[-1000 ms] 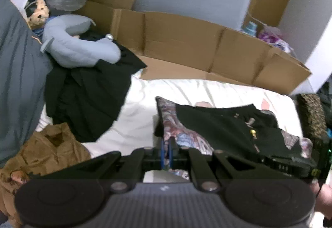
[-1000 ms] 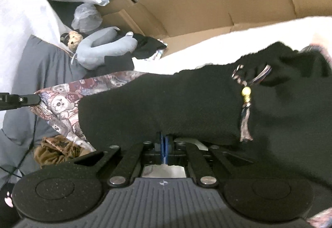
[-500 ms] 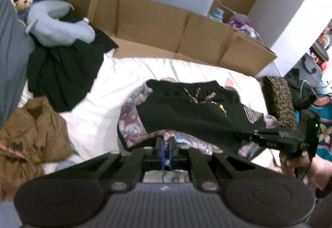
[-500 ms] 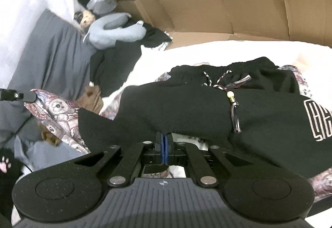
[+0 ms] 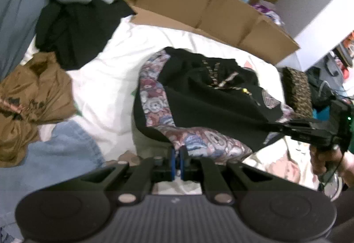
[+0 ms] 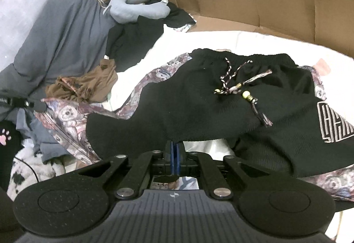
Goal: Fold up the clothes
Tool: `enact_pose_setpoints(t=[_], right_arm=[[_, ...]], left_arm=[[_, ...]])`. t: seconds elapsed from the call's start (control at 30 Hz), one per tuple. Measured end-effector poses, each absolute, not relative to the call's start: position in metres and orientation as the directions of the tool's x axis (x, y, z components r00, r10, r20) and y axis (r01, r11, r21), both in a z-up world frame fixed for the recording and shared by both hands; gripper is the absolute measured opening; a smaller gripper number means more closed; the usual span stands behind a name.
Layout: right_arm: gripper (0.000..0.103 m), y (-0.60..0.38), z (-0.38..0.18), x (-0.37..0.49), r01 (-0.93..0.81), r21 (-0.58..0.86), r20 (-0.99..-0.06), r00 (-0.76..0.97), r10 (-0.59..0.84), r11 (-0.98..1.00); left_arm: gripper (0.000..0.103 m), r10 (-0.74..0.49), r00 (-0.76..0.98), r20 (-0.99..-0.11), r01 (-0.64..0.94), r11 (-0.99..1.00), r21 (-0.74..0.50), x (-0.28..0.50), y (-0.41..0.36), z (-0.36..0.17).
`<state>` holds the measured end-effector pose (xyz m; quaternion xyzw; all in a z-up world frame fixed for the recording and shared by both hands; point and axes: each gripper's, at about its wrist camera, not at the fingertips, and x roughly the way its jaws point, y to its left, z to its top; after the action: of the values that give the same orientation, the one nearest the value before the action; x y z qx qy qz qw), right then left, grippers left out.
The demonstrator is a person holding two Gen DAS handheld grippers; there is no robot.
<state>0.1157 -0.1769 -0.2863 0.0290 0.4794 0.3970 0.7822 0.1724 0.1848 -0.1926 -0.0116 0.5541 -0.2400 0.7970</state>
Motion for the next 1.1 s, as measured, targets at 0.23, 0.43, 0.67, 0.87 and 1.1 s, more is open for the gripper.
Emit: enact_pose_setpoints(t=[0.23,0.43,0.67,0.87,1.1], right_arm=[[0.018,-0.163,-0.322,0.119,-0.571,0.410,-0.761,0.216,0.612,0.712],[0.019,-0.166,-0.346,0.113,-0.560,0.409,-0.781,0.192,0.594,0.720],[0.041,-0.151,-0.380,0.108,-0.527,0.443,-0.792,0.148,0.592,0.725],[0.041,-0.128,-0.411,0.107,-0.464,0.470,-0.816,0.096,0.570,0.750],[0.029,-0.118,-0.433,0.112,-0.361,0.527,-0.811,0.058,0.582,0.770]], left_arm=[[0.004,-0.332,0.299,-0.895,0.331,0.915,-0.228,0.202,0.208,-0.218],[0.004,-0.310,0.348,-0.885,0.313,0.928,-0.202,0.228,0.217,-0.214],[0.004,-0.295,0.348,-0.890,0.329,0.927,-0.178,0.239,0.213,-0.221],[0.004,-0.290,0.335,-0.896,0.320,0.930,-0.181,0.239,0.216,-0.227],[0.004,-0.288,0.334,-0.897,0.303,0.934,-0.187,0.235,0.218,-0.229]])
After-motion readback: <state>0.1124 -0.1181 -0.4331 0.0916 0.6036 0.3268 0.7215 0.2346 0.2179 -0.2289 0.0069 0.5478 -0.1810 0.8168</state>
